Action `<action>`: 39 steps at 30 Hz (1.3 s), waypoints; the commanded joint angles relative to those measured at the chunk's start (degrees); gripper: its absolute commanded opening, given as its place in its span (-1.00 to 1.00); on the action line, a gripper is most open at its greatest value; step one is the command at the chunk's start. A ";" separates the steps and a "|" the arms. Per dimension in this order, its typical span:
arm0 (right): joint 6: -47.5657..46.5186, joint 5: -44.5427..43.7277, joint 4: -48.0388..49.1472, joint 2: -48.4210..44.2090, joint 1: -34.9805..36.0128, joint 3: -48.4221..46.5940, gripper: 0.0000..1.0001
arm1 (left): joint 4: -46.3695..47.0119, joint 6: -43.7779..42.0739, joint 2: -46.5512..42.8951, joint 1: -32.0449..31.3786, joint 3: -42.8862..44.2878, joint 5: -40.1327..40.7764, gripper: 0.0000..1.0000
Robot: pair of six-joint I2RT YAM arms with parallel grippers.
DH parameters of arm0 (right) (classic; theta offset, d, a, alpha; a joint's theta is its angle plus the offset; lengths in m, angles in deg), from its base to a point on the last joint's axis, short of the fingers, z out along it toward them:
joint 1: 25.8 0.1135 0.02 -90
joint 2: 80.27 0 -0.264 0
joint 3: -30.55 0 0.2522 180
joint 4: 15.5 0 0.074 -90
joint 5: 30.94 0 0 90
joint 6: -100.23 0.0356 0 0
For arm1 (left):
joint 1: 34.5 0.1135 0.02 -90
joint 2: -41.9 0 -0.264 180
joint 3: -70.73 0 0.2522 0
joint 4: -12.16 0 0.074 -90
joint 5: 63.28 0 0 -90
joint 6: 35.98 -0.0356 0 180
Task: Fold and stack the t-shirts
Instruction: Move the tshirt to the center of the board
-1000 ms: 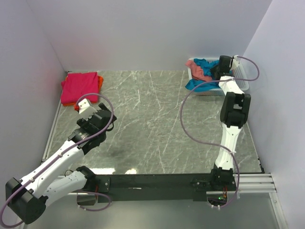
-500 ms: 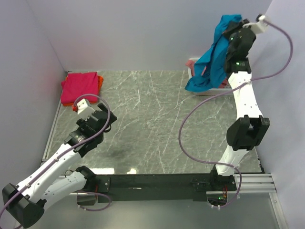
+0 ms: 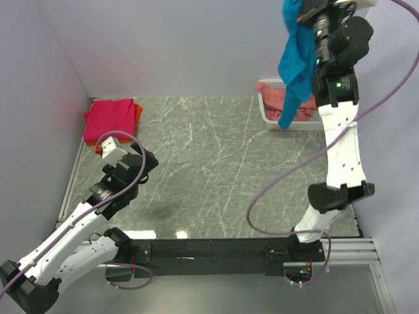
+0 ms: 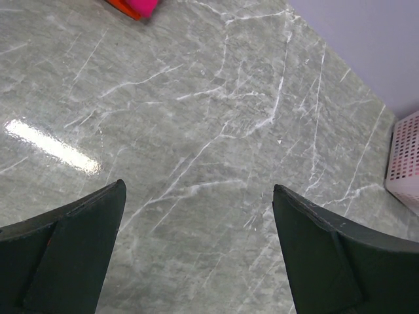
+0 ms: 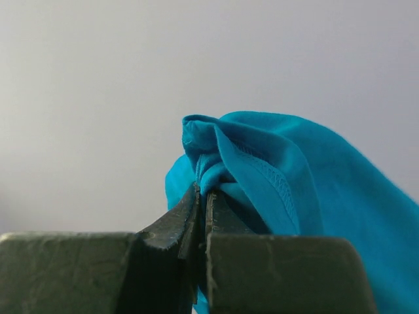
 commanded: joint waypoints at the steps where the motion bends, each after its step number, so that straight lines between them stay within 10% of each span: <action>1: -2.13 9.32 -1.44 -6.98 5.68 4.59 -1.00 | -0.72 0.93 -1.82 0.16 0.81 -0.44 0.99; 13: 10.17 32.29 -5.46 -10.95 15.37 17.61 -1.00 | -12.85 10.68 -7.00 0.07 2.13 1.14 0.99; 20: 16.14 29.73 -1.71 -25.00 3.54 61.73 -0.96 | -14.43 12.71 -7.10 0.16 1.34 1.23 0.99; 27: 9.66 18.95 -10.54 -25.01 -5.03 80.02 0.52 | -15.84 15.52 -1.04 0.16 0.11 -1.22 0.99; 39: 4.18 8.27 -13.84 -29.85 18.69 88.45 0.61 | 0.23 6.13 8.36 6.83 -7.01 -19.40 0.99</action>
